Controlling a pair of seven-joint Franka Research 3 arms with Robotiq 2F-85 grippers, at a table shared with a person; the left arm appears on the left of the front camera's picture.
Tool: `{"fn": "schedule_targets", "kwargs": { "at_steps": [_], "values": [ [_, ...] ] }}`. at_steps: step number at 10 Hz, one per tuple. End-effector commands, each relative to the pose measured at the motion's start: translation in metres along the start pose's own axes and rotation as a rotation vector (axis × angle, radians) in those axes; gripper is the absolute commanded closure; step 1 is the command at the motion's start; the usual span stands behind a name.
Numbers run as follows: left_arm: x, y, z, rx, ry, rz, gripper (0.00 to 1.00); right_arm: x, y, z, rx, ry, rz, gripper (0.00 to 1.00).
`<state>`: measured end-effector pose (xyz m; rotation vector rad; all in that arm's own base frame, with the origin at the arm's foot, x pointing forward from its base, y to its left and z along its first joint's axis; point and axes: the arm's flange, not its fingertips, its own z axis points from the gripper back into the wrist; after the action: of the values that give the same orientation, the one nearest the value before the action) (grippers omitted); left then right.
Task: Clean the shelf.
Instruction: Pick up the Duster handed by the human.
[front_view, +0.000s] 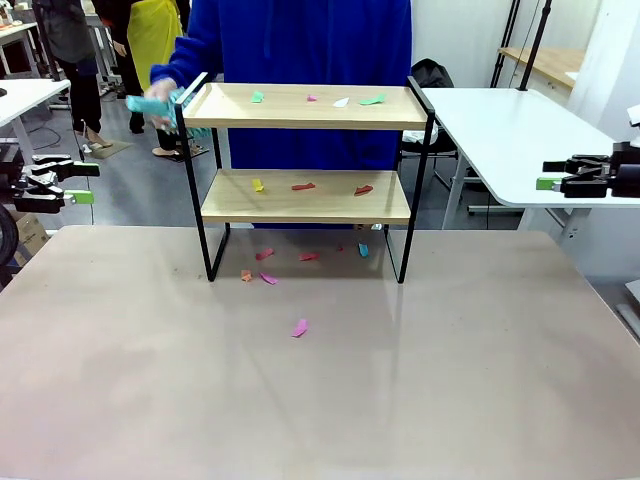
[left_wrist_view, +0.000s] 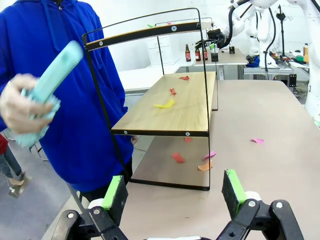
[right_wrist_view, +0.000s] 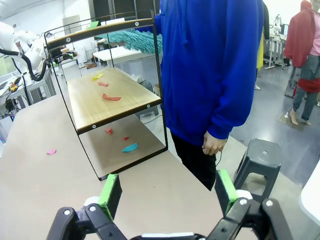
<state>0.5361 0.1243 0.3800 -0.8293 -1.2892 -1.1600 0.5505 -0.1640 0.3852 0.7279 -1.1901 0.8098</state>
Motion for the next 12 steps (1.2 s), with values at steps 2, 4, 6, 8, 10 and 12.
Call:
{"fn": "schedule_targets", "kwargs": {
  "at_steps": [2,4,6,8,10,12],
  "values": [
    [0.0025,-0.0003,-0.0001,0.000,0.003,0.000,0.00,0.0011,0.0001,-0.0008,0.000,-0.002,0.001,0.00],
    [0.0025,-0.0003,-0.0001,0.000,0.003,0.000,0.00,0.0011,0.0001,-0.0008,0.000,-0.002,0.001,0.00],
    [0.0025,-0.0003,-0.0001,0.000,0.003,0.000,0.00,0.0011,0.0001,-0.0008,0.000,-0.002,0.001,0.00],
    [0.0025,-0.0003,-0.0001,0.000,0.003,0.000,0.00,0.0011,0.0001,-0.0008,0.000,-0.002,0.001,0.00],
    [0.0025,-0.0003,-0.0001,0.000,0.003,0.000,0.00,0.0011,0.0001,-0.0008,0.000,-0.002,0.001,0.00],
    [0.0025,-0.0003,-0.0001,0.000,0.003,0.000,0.00,0.0011,0.0001,-0.0008,0.000,-0.002,0.001,0.00]
  ]
}}
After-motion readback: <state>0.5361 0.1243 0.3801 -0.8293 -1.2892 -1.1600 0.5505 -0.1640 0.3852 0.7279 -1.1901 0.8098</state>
